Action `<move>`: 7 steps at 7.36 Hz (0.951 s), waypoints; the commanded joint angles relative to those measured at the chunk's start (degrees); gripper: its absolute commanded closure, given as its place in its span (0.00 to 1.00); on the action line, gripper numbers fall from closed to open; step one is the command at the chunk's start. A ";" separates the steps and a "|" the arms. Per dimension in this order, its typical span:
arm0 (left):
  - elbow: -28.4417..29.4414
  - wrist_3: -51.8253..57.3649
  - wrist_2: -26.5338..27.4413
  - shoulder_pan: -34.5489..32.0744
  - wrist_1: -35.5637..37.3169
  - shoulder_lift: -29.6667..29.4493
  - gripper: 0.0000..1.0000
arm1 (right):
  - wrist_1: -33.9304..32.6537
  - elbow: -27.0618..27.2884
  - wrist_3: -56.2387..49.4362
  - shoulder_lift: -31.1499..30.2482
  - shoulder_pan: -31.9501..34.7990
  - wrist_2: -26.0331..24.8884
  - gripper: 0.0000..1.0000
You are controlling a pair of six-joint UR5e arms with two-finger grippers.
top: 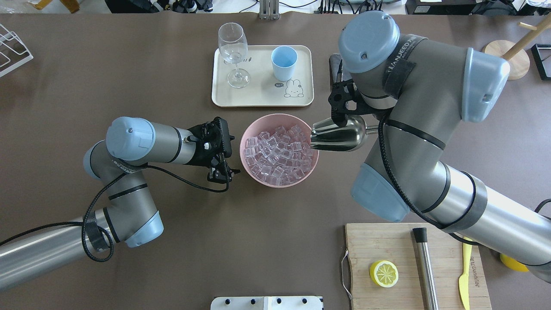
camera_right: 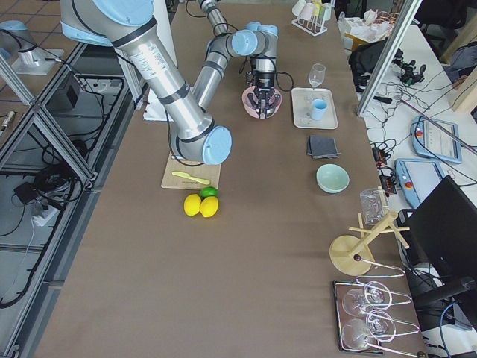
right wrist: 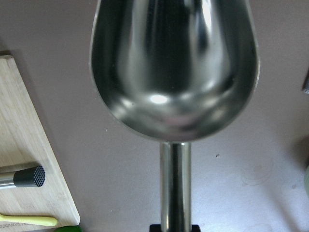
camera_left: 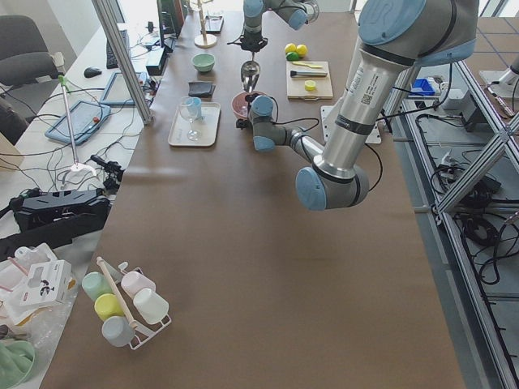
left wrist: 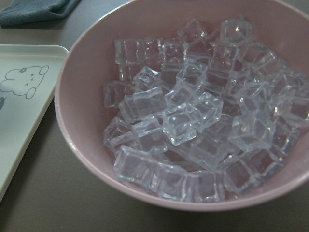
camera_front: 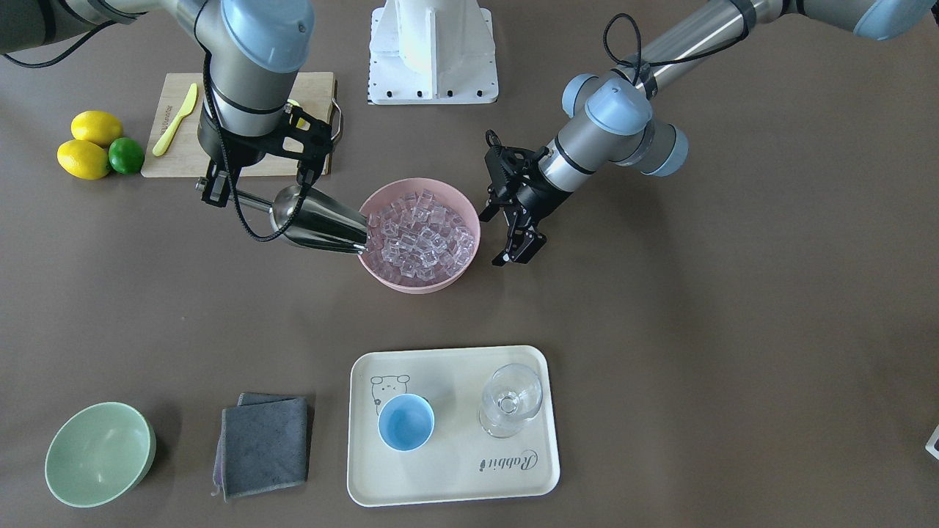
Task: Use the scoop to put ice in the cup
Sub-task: 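Carry the scoop with the right gripper over the pink bowl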
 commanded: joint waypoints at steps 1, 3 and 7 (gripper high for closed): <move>0.00 -0.20 0.00 0.00 -0.48 0.09 0.02 | -5.78 -2.45 0.01 3.74 -0.90 -0.42 1.00; 0.09 -0.20 0.00 0.00 -1.09 0.09 0.02 | -9.06 -5.34 0.01 7.35 -2.04 -1.30 1.00; 0.09 -0.20 0.00 0.00 -2.06 0.53 0.02 | -9.07 -10.51 0.10 10.33 -3.62 -3.24 1.00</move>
